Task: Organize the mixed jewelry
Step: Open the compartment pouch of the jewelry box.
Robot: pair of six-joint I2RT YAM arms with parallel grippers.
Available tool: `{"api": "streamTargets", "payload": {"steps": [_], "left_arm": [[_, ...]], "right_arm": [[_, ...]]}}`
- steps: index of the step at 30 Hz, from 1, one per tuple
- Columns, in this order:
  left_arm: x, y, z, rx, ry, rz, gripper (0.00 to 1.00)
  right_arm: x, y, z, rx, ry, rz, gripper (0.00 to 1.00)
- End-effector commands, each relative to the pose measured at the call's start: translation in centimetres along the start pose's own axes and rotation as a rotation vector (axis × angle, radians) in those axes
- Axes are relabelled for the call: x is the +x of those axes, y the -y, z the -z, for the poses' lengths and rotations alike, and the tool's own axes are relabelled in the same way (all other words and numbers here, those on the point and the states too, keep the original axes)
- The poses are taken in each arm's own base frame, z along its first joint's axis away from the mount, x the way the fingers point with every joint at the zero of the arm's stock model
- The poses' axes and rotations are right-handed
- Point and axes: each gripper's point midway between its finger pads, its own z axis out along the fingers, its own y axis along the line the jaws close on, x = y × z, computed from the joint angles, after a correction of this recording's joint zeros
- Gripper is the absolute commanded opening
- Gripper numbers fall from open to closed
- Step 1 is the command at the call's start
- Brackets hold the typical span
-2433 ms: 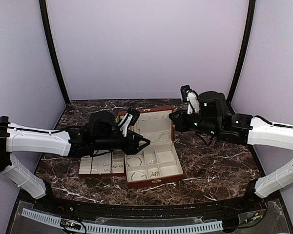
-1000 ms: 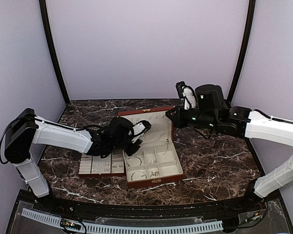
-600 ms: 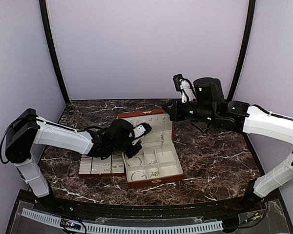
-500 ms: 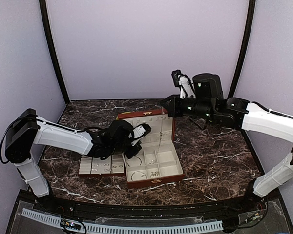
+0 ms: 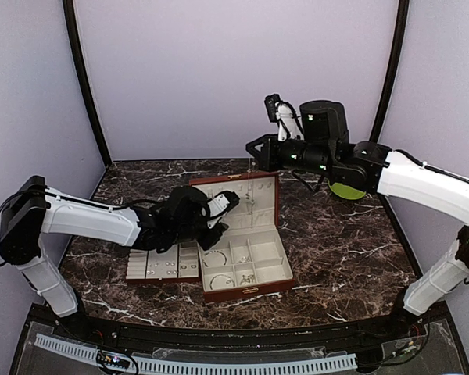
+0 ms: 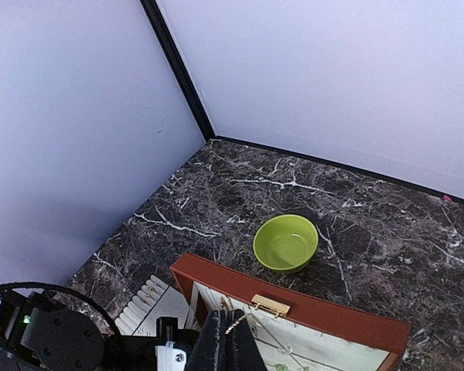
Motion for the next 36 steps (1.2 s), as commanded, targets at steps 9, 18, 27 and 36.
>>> {"api": "streamTargets", "payload": {"steps": [9, 18, 27, 36], "left_arm": [[-3.6, -0.8, 0.3, -0.038, 0.053, -0.065, 0.37], [-4.2, -0.7, -1.5, -0.064, 0.051, -0.111, 0.38], [-4.6, -1.2, -2.1, -0.108, 0.072, -0.131, 0.38], [-6.7, -0.7, -1.1, -0.066, 0.144, -0.122, 0.41]], "right_arm": [[-2.2, 0.6, 1.0, 0.018, 0.073, -0.011, 0.0], [-1.8, 1.5, 1.7, 0.016, 0.076, -0.039, 0.0], [-1.3, 1.7, 1.8, 0.001, 0.07, -0.055, 0.0], [-1.1, 2.0, 1.6, -0.003, 0.065, -0.063, 0.0]]}}
